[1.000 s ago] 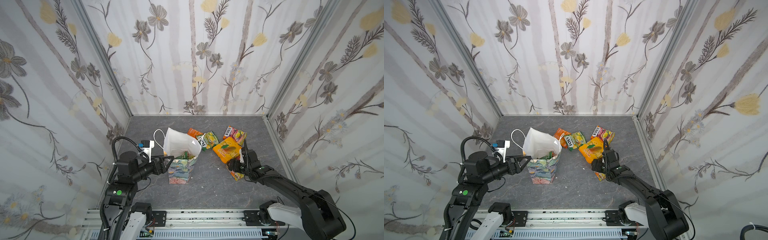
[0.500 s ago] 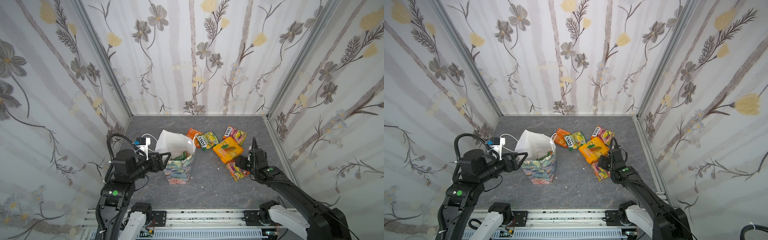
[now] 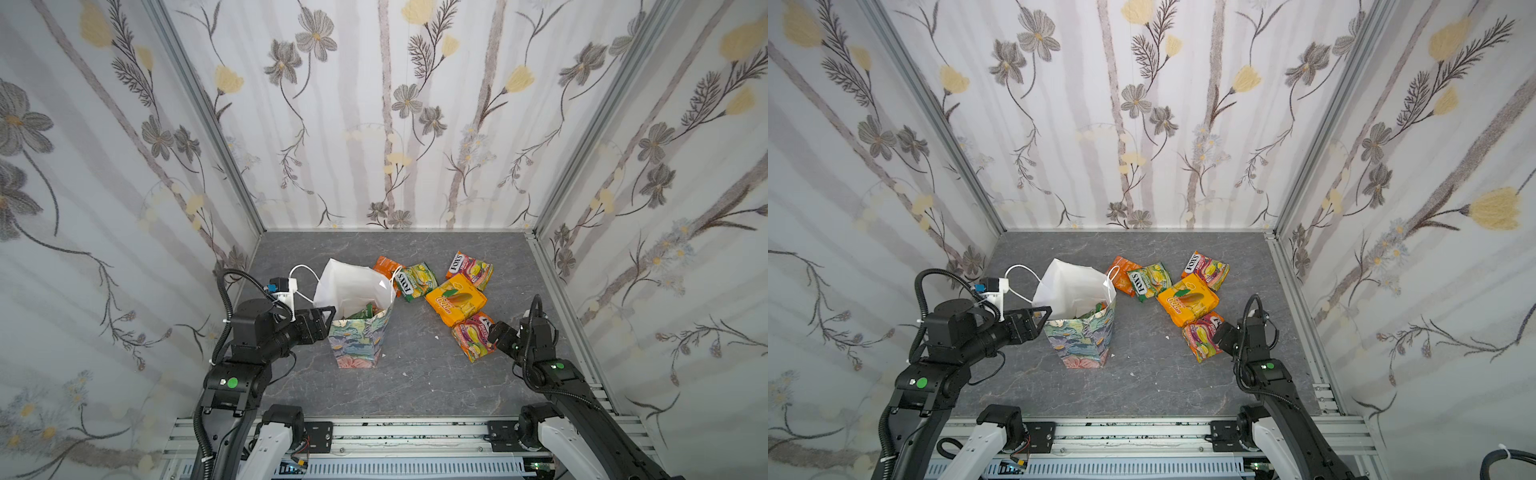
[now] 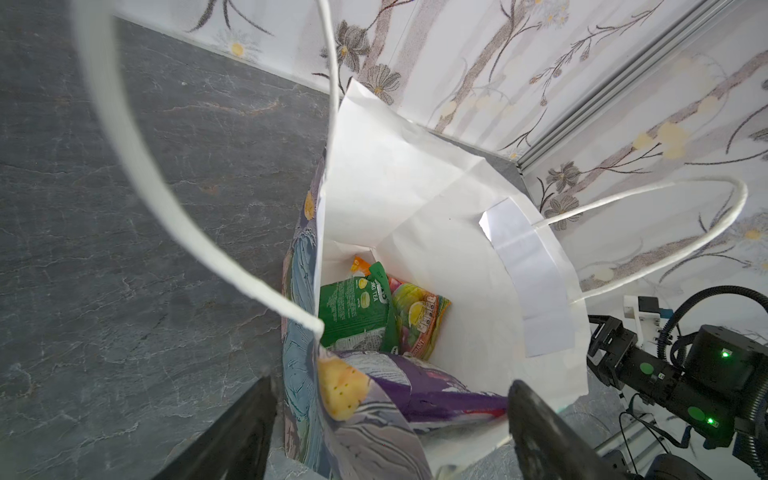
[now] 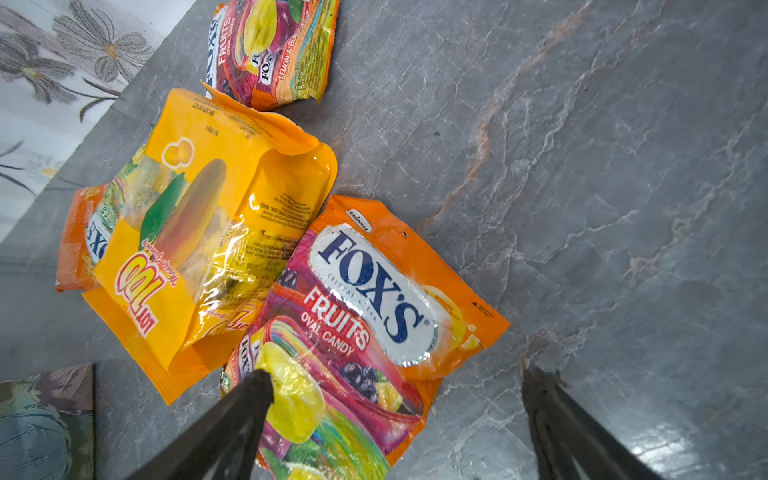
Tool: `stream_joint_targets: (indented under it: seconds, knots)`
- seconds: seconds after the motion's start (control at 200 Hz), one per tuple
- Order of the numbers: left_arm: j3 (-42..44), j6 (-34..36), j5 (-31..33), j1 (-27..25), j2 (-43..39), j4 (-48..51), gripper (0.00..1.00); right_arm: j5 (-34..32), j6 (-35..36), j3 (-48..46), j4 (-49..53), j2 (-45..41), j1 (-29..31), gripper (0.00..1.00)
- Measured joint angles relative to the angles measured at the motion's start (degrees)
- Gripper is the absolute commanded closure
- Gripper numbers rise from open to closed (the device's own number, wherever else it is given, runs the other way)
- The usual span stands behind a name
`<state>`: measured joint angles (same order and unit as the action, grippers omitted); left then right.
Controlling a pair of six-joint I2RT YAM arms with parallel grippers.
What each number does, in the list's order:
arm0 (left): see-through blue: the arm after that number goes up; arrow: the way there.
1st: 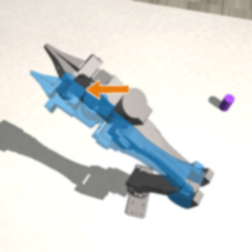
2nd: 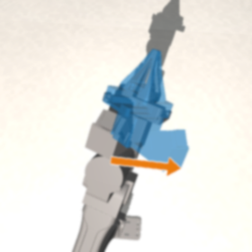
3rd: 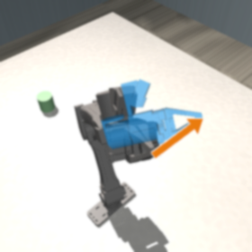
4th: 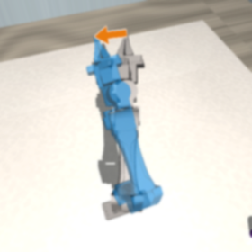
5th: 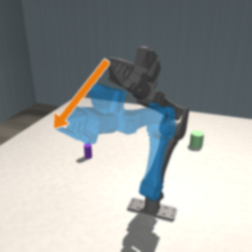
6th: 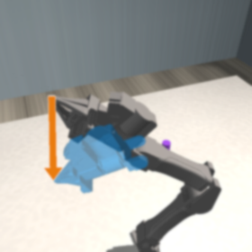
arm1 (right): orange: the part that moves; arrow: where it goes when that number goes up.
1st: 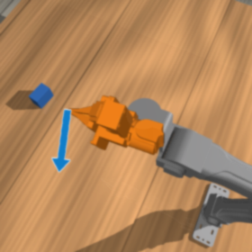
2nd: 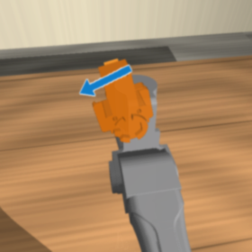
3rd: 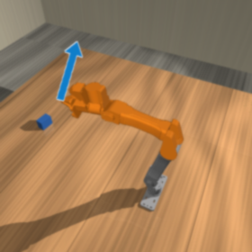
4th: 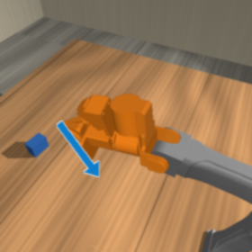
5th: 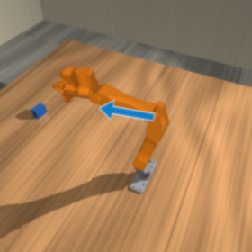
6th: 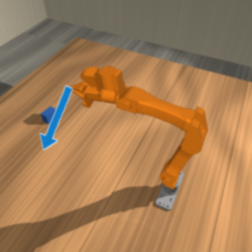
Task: Place the snacks into the paper bag
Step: 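Lower the right gripper onto the orange Fox's Fruits packet and grasp it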
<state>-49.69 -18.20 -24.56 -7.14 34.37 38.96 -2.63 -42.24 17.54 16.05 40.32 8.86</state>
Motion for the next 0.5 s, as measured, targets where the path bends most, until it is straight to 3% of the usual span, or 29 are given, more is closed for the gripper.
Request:
stream_joint_targets:
  seconds: [0.325, 0.5]
  knots:
    - [-2.8, 0.55, 3.13, 0.11, 3.78, -2.36, 0.12, 5.14, -3.43, -3.8, -3.78, 1.18, -1.44, 0.06]
    - [-2.1, 1.38, 4.42, 0.15, 3.91, -4.0, 0.12, 7.34, -3.98, -6.69, -9.22, 3.61, -3.17, 0.11]
